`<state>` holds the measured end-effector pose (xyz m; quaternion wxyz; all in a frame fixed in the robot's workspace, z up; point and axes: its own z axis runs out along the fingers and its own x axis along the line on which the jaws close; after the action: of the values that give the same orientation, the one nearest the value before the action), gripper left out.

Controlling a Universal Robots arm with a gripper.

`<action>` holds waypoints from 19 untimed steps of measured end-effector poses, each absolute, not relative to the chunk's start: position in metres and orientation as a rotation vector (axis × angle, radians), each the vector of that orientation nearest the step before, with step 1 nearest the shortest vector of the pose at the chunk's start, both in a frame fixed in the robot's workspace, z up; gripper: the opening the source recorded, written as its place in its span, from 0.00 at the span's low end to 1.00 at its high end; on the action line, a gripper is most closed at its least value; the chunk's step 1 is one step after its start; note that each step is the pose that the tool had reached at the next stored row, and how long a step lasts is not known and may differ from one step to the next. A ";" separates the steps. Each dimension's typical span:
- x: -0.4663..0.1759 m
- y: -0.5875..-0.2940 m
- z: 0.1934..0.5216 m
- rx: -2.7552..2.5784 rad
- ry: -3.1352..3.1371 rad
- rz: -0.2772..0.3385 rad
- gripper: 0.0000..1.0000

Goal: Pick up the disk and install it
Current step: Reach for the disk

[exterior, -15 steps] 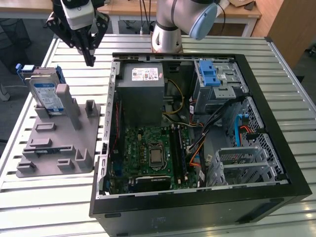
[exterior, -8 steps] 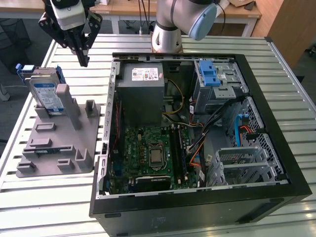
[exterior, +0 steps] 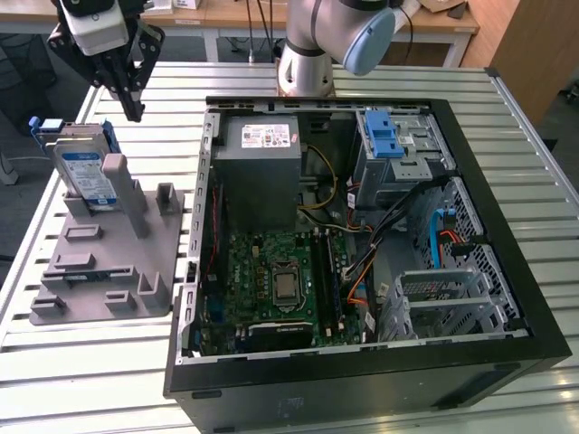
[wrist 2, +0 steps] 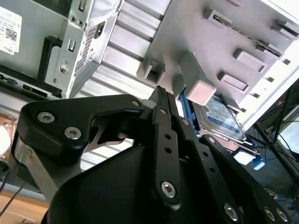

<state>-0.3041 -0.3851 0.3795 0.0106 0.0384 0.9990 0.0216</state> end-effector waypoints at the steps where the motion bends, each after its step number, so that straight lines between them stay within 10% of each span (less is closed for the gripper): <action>1: -0.307 -0.384 0.379 0.120 3.118 0.067 0.15; 19: -0.364 -0.381 0.370 0.121 3.131 0.067 0.15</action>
<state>-0.3639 -0.3809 0.3697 0.0039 0.0386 0.9990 0.0214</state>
